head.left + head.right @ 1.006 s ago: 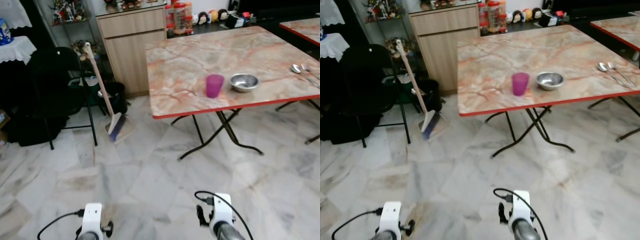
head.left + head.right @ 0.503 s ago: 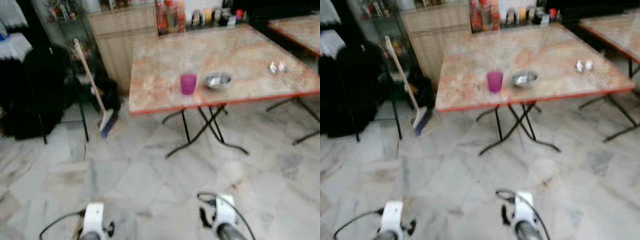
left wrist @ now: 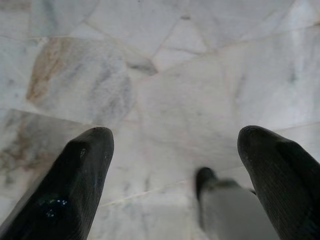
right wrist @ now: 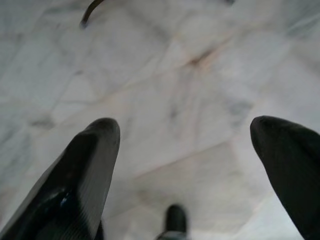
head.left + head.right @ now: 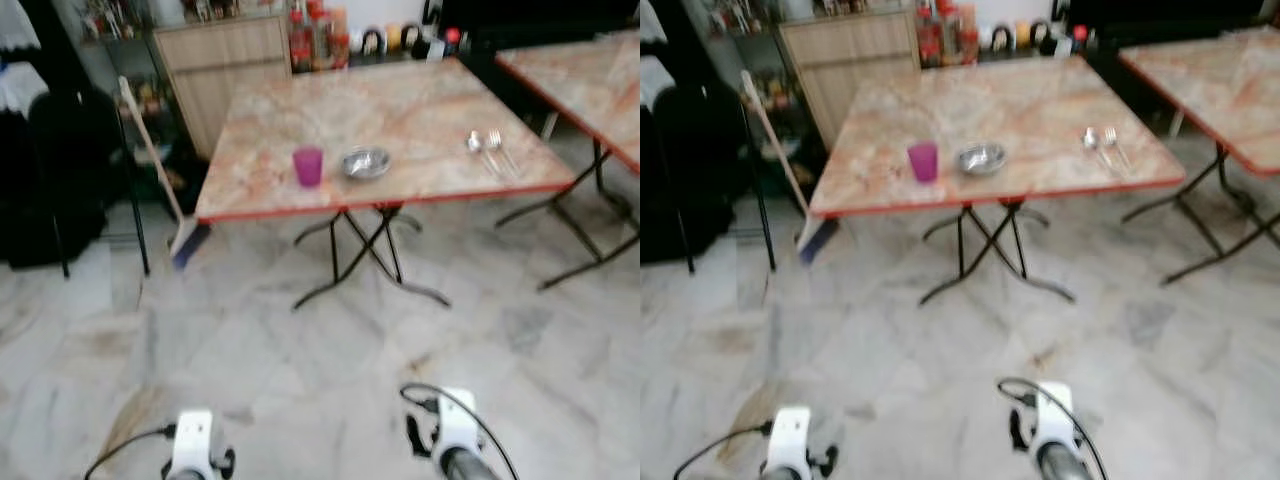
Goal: Setting the table
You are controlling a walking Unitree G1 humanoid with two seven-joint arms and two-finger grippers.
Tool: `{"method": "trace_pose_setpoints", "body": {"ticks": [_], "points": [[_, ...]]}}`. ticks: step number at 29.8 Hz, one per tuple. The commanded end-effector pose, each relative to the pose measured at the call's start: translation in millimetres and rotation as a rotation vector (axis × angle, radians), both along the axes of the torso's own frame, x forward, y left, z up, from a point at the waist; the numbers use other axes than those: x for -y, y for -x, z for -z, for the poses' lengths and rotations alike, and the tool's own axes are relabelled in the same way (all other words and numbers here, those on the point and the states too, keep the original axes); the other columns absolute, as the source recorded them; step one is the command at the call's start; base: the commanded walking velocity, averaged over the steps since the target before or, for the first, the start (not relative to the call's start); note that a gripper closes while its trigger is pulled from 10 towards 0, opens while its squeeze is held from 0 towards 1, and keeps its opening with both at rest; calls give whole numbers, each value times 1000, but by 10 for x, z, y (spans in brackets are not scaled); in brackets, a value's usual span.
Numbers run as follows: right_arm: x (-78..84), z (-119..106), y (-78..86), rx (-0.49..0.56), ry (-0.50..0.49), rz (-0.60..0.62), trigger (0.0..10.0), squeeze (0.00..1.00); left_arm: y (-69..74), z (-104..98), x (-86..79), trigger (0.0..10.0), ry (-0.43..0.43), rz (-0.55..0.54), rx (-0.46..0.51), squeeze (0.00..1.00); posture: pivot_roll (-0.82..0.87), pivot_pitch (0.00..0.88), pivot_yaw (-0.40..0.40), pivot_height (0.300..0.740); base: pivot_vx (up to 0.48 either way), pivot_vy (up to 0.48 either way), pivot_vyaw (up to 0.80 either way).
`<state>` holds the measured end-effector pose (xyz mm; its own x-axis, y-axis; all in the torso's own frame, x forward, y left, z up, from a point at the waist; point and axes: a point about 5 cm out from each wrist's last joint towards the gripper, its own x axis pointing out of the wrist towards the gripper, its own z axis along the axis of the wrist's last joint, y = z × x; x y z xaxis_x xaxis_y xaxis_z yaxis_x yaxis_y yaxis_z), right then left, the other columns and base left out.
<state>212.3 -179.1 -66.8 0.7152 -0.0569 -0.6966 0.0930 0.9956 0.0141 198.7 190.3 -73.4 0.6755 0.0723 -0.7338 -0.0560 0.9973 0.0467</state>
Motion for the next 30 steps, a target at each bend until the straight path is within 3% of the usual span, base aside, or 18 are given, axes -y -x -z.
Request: {"method": "trace_pose_setpoints", "body": {"ticks": [1,30], "points": [[-141,16,2,-9,-28,-22,10000,0,42,5,-118,10000,-27,-13,-12,0,40,0,80,736,0,0,0],[-113,10,-4,-9,-11,-48,10000,0,54,13,-107,10000,-22,-37,-12,0,46,0,57,736,302,0,0]]}}
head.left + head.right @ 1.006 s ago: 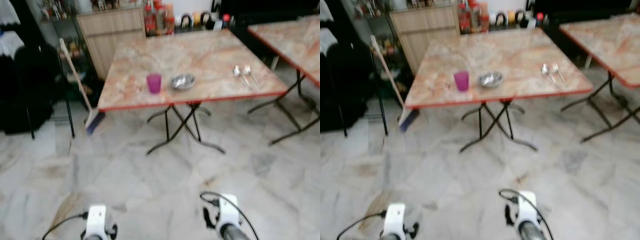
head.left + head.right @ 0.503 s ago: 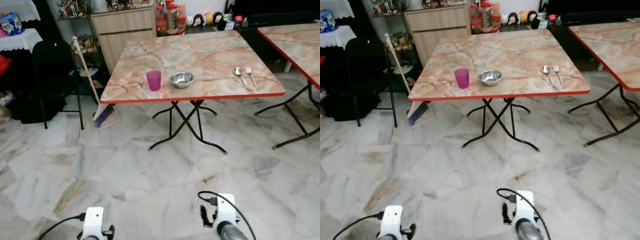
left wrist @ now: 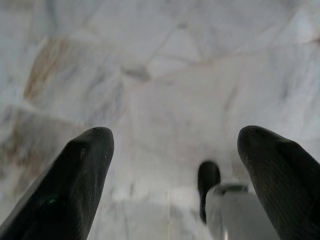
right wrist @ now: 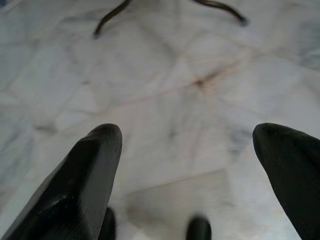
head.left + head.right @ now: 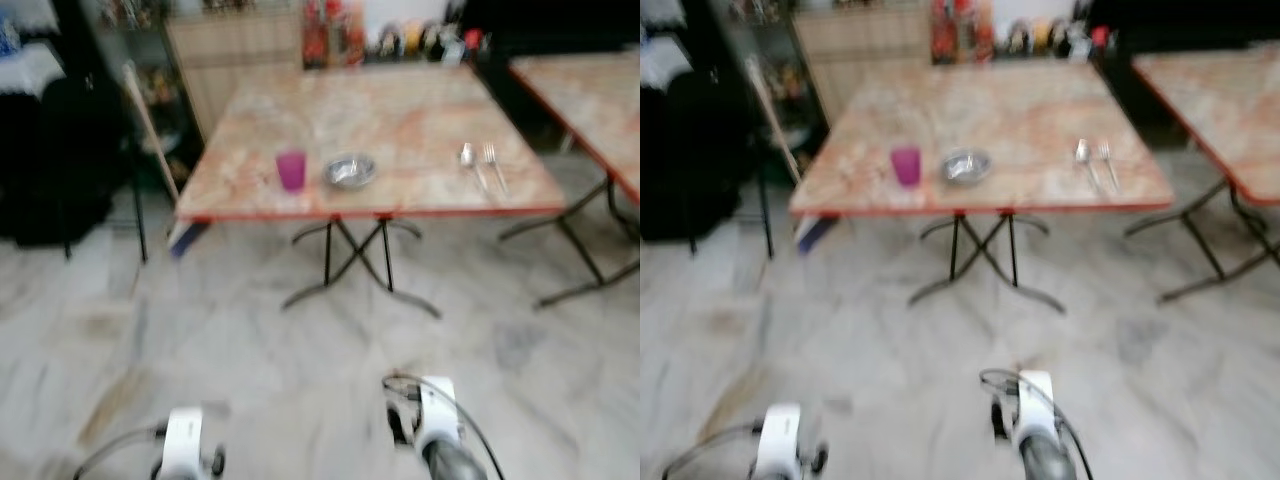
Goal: Setting the table
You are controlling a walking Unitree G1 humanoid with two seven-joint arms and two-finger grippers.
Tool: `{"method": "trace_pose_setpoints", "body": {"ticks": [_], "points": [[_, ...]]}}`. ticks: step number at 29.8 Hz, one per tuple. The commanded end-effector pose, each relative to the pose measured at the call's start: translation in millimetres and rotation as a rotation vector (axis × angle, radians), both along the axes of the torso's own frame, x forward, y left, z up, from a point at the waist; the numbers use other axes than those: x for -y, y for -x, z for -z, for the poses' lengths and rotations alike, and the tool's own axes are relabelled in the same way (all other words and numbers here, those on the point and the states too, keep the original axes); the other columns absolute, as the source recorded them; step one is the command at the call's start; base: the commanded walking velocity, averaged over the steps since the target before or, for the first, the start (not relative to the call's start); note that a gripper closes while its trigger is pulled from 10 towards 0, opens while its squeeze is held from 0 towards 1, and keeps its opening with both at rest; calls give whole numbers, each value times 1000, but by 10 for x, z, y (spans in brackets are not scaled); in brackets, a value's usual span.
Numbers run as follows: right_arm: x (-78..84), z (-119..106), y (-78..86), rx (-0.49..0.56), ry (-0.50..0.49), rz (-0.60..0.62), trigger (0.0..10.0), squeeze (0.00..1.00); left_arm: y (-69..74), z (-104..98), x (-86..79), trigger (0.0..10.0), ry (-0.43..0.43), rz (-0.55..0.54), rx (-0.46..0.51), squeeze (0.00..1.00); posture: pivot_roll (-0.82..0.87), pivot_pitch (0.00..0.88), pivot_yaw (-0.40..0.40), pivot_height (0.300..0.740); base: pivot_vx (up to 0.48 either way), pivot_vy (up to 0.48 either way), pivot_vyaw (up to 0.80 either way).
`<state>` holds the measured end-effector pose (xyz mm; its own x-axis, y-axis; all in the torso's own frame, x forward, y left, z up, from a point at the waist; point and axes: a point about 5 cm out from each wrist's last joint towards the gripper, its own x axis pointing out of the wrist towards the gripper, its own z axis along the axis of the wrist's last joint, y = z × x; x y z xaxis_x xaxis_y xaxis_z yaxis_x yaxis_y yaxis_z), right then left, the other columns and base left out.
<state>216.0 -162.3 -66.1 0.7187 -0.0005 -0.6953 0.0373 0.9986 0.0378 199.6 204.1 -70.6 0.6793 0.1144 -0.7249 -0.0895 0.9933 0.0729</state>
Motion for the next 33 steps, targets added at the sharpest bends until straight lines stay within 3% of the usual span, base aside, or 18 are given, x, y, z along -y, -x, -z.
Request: {"method": "trace_pose_setpoints", "body": {"ticks": [1,15,21,33], "points": [[55,17,33,-12,13,8,10000,0,63,40,31,10000,5,-4,-21,0,46,0,57,736,330,0,0],[34,6,12,-8,16,-14,10000,0,54,37,34,10000,8,-12,-19,0,48,0,55,736,330,0,208],[24,3,6,-7,14,-15,10000,0,49,34,28,10000,6,-10,-19,0,47,0,57,736,330,0,670],[31,10,16,-14,13,-13,10000,0,58,39,35,10000,2,10,-25,0,41,0,61,736,331,0,0]]}}
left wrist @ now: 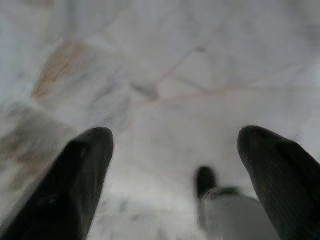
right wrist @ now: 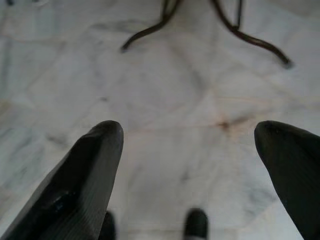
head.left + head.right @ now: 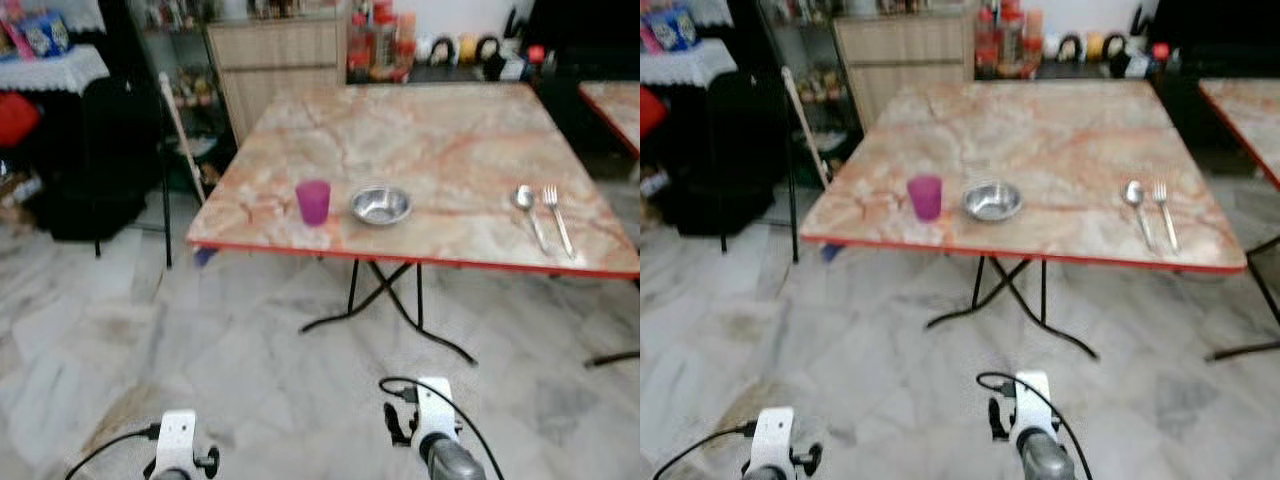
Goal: Setting the table
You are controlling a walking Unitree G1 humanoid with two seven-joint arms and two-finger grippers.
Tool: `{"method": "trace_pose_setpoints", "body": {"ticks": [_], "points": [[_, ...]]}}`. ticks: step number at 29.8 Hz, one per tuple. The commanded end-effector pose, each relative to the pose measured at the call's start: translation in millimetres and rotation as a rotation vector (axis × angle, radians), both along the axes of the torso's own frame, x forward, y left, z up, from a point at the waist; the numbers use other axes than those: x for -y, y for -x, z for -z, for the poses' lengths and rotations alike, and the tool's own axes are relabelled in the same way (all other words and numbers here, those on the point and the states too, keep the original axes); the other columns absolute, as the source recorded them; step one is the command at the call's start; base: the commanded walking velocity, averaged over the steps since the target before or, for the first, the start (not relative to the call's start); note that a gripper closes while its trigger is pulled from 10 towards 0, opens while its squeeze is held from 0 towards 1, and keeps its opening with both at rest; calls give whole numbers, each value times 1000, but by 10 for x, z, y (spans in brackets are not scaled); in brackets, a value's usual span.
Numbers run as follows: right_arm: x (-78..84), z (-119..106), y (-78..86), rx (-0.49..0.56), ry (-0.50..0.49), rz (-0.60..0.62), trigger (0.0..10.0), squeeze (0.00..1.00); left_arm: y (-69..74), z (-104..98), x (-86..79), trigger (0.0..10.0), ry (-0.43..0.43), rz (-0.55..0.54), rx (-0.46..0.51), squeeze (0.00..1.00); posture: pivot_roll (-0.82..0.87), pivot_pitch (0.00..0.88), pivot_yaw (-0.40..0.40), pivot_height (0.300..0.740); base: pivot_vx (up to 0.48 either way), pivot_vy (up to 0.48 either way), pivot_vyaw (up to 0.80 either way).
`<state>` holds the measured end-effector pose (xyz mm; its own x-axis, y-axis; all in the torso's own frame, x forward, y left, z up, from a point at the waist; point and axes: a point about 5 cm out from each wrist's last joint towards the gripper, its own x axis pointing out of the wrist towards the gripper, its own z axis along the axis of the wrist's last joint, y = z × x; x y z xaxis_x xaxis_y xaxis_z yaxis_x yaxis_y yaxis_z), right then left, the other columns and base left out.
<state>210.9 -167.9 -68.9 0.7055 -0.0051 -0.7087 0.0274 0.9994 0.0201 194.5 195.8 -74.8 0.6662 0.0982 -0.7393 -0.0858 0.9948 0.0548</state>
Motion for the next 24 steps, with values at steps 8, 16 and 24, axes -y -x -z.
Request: {"method": "trace_pose_setpoints", "body": {"ticks": [8,16,24], "points": [[-105,-52,-80,46,-13,-75,10000,0,-4,-10,-56,10000,-20,11,-4,0,39,0,62,736,328,0,0],[-164,-192,-227,185,26,-170,10000,0,-16,-16,-47,10000,-7,7,4,0,26,0,68,736,77,0,0],[-374,-485,-487,417,53,-344,10000,0,-11,-13,-50,10000,-9,5,1,0,19,0,69,736,0,0,0]]}}
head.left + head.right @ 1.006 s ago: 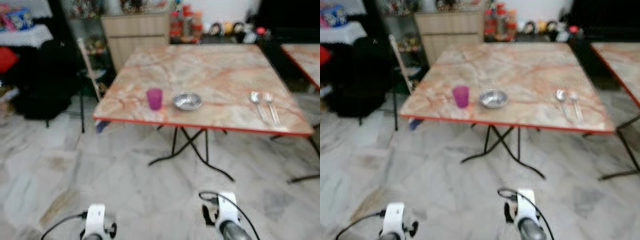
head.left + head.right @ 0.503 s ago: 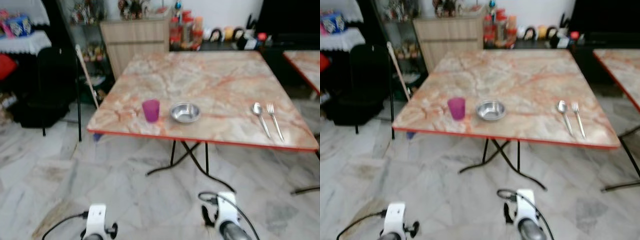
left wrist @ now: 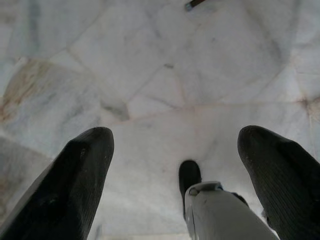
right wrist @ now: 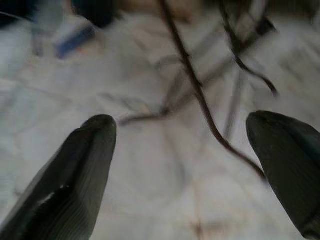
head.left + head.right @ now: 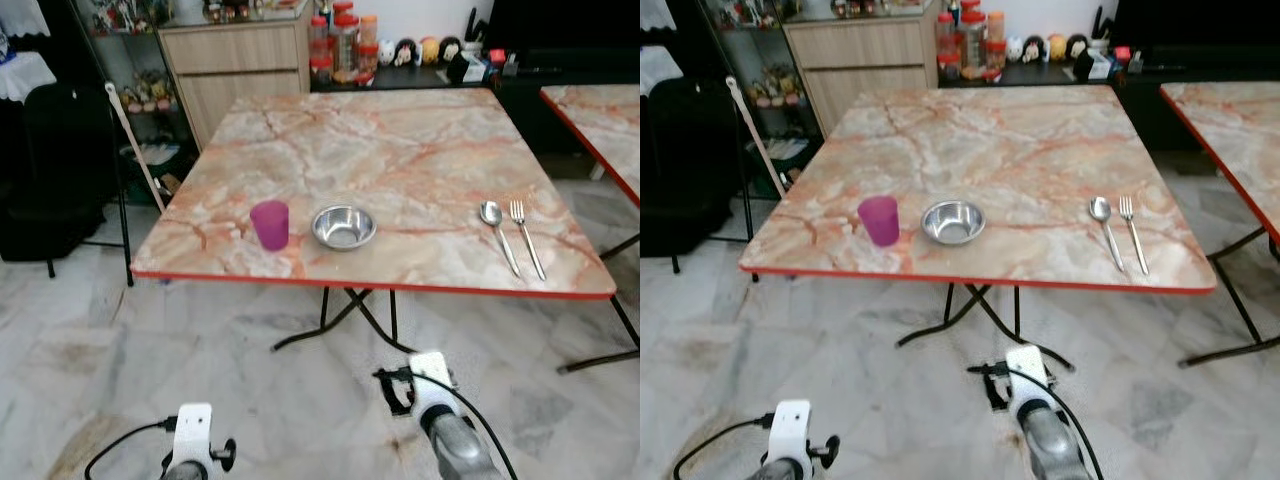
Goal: Setting the table
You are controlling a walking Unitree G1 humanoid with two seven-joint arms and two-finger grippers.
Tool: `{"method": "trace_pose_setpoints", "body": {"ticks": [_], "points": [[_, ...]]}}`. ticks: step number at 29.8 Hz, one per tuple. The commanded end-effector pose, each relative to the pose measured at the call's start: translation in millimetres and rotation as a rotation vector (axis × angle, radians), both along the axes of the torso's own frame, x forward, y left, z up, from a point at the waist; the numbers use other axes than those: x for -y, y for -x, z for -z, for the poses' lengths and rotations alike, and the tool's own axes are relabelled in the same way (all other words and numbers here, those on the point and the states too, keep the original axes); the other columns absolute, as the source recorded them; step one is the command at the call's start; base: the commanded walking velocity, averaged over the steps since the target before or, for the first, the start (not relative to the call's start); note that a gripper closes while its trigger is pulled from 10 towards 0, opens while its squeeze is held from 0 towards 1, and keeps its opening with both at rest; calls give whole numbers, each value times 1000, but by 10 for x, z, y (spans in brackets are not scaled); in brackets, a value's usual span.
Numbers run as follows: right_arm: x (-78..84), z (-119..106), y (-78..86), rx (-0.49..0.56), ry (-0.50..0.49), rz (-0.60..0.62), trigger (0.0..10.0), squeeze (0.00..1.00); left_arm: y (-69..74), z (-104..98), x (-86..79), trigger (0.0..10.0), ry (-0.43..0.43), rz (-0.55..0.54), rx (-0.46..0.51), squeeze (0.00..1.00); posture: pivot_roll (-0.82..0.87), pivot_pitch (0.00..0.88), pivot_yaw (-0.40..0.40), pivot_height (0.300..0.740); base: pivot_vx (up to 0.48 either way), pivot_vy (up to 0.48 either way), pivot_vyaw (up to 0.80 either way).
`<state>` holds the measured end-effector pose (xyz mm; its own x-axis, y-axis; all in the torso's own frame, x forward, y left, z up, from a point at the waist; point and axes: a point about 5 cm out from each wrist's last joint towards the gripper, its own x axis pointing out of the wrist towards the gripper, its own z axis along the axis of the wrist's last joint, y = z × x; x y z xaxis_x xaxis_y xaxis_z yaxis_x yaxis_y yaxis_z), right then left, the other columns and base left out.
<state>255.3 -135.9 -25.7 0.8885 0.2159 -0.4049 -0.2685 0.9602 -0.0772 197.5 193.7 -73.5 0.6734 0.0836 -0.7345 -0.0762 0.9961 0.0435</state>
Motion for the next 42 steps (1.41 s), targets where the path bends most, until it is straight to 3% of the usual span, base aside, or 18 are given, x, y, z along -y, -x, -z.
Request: {"method": "trace_pose_setpoints", "body": {"ticks": [1,11,21,32,42], "points": [[-67,-70,-55,49,5,-48,10000,0,19,1,-69,10000,-20,-5,-8,0,17,0,67,736,0,0,0],[-288,-415,-266,277,-18,-150,10000,0,21,3,-56,10000,-21,-2,-8,0,13,0,65,736,0,0,0],[-504,-868,-501,493,-98,-177,10000,0,12,-1,-54,10000,-26,-7,-6,0,9,0,61,736,0,0,0],[-492,-1130,-747,506,-248,-2,10000,0,6,-4,-55,10000,-33,-11,-4,0,13,0,63,736,90,0,-216],[-579,-1275,-814,546,-289,-18,10000,0,11,-1,-50,10000,-35,-4,-4,0,21,0,60,736,251,0,0]]}}
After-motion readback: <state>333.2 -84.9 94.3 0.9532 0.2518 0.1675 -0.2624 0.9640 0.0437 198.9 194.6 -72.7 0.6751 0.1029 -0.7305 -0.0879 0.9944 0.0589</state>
